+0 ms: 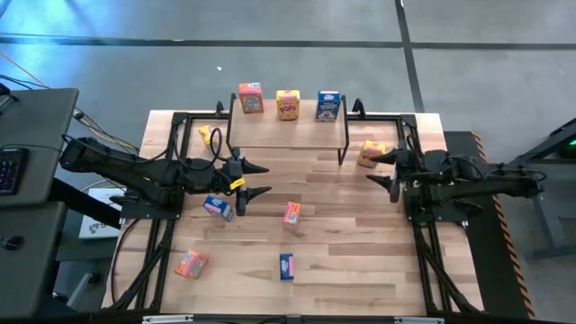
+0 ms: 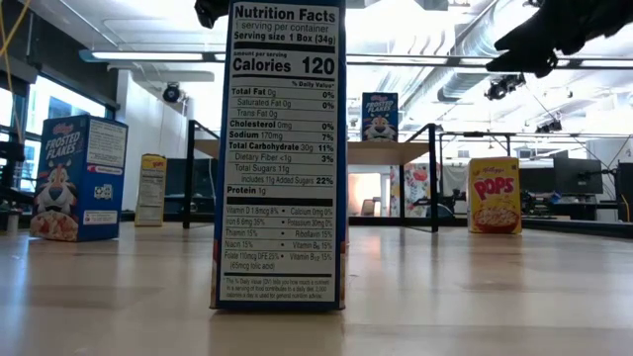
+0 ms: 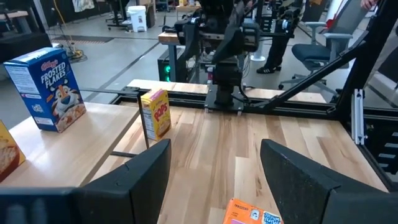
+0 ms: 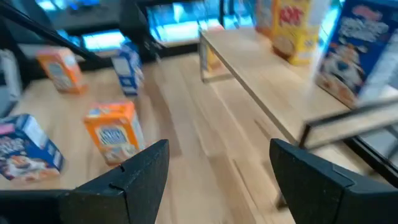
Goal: Stack cereal on shelf
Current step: Put the right yellow cereal box on the shelf aligned with the other yellow cereal box
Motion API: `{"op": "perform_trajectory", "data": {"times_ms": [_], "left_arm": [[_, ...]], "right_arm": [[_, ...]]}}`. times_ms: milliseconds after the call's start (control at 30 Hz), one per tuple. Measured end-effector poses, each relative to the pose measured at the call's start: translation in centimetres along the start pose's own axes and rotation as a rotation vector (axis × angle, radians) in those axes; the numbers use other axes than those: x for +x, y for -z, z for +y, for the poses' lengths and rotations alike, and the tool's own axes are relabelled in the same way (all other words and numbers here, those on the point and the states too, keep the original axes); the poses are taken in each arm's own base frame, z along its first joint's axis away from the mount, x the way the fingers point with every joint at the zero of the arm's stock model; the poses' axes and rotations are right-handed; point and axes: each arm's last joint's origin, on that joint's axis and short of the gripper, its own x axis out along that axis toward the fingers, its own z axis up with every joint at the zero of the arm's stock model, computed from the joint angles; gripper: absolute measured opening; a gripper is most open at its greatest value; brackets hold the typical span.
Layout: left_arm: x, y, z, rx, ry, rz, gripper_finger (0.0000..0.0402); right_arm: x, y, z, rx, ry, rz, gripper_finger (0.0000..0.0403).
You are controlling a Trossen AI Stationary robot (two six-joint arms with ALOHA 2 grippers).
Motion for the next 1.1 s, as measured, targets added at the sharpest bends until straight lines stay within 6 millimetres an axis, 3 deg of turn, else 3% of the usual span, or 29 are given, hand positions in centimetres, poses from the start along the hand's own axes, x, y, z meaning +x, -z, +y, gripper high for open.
{"op": "perform_trajectory", "data": {"times_ms": [267,467,867,1100], "left_arm": [[0.0,0.1,0.0,0.004,-0.001,0.013,0.0239],[0.0,0.4,0.0,0.005,-0.002,0.036,0.0239],[0.0,0.5,0.1,-0.013,-0.004,0.054,0.0239],[0.0,0.5,0.1,-0.017,-0.003,0.055,0.0239]], "right_arm": [[-0.5,-3.2,0.3,0.033,0.023,0.143,0.0271],[0.8,-4.8,1.3,0.016,-0.092,0.221,0.0271],[5.8,-5.2,3.0,-0.122,-0.186,0.267,0.0271],[6.2,-4.1,2.7,-0.151,-0.090,0.390,0.0271]]}}
